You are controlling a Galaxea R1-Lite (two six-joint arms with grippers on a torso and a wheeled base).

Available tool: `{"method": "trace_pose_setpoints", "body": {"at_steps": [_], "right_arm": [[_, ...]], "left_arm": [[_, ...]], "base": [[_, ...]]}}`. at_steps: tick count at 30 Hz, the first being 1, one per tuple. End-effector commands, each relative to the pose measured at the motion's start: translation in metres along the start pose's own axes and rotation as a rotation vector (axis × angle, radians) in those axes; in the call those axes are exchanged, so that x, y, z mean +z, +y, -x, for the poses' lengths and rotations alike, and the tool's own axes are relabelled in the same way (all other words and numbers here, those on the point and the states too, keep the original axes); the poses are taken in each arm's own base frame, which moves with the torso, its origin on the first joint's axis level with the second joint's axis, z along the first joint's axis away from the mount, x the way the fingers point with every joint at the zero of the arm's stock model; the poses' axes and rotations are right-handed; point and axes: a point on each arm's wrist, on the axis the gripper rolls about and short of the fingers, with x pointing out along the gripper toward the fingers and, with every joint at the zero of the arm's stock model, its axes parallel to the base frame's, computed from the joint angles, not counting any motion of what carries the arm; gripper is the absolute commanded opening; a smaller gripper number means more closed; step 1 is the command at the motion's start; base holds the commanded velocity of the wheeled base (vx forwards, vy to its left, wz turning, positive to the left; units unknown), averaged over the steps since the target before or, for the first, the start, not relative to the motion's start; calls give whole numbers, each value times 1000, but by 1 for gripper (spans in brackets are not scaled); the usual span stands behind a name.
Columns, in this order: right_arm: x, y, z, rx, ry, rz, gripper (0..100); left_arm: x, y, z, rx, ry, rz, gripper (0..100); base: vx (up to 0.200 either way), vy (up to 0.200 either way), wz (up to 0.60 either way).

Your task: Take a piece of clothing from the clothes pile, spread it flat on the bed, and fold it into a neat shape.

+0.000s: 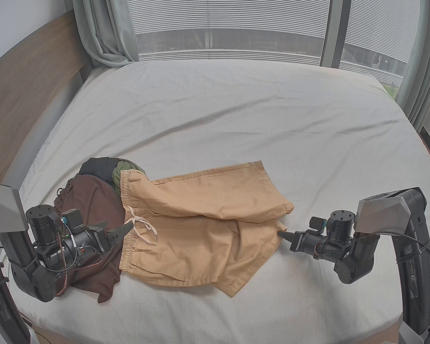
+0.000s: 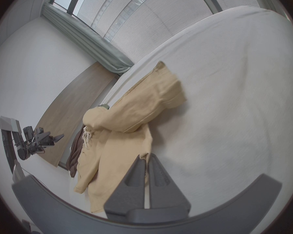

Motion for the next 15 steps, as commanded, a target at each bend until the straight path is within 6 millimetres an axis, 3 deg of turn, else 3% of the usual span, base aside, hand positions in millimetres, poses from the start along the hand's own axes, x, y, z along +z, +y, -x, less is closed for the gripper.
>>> {"method": "trace_pose_setpoints", "body": {"at_steps": [1,15], "right_arm": [[18,-5,7,-16,-49,5,0],[40,-23,1,-71,-136,14,0]], "left_arm": [[-1,0,0,0,4,2,100],[-1,-1,0,-2,3,1,100]], "base": [[0,0,0],[0,0,0]]}}
